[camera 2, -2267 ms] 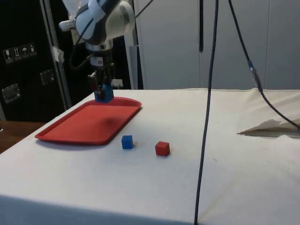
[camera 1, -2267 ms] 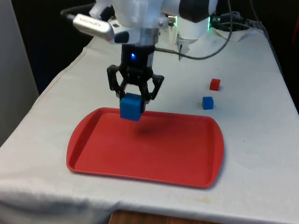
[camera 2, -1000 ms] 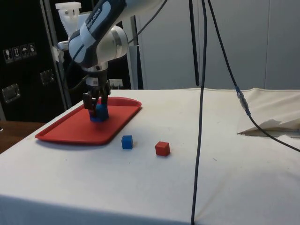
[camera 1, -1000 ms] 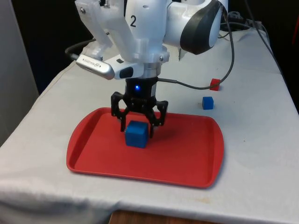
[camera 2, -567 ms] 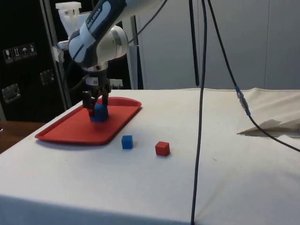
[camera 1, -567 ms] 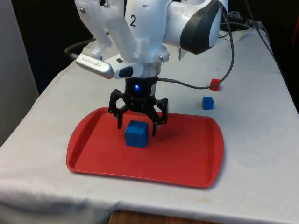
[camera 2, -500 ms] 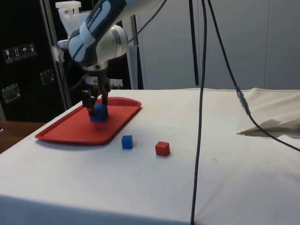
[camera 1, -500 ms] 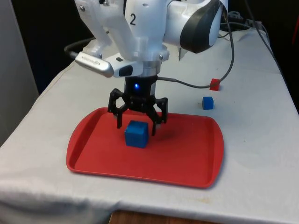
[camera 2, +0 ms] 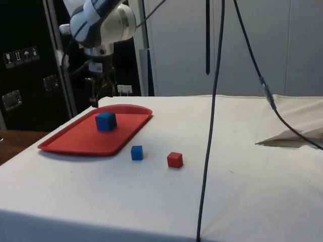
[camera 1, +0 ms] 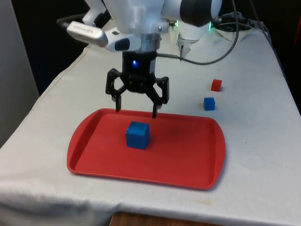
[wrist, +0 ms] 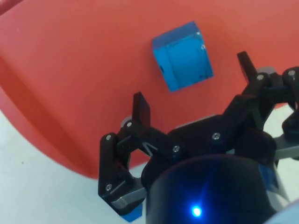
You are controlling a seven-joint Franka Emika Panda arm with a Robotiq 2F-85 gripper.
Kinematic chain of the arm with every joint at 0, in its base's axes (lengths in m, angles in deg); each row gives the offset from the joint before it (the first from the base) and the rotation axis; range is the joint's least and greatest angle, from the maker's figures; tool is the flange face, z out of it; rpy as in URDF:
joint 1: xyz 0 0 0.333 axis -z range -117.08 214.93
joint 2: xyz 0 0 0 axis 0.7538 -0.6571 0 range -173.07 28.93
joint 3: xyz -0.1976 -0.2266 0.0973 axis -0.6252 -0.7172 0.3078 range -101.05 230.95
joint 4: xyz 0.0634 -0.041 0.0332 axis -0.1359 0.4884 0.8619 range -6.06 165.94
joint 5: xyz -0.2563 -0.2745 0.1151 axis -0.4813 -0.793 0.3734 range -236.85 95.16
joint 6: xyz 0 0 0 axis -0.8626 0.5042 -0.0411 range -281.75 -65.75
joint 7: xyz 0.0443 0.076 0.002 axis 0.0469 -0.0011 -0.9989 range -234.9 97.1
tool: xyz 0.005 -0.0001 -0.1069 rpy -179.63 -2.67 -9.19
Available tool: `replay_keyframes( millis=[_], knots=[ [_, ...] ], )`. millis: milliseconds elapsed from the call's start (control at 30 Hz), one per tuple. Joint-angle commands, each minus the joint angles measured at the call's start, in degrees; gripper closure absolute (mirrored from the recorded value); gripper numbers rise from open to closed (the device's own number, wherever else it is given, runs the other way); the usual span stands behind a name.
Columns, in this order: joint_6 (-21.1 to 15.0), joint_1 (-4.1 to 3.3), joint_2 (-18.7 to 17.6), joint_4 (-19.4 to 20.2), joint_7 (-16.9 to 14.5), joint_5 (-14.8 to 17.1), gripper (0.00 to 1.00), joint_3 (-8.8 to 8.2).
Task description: Pick up the largest block and place it onto the tray.
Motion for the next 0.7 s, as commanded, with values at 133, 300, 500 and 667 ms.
replay_keyframes(
  millis=[133,300,500,667],
  knots=[
    [0.63,-1.26,2.86,2.35,0.40,-1.15,0.00,-1.09],
    [0.63,-1.89,5.96,4.98,0.52,-2.46,0.00,-1.32],
    [0.34,-2.52,9.74,8.42,0.69,-4.13,0.00,-1.38],
    [-0.11,-3.09,12.95,11.63,0.69,-5.61,0.00,-1.38]
  ],
)
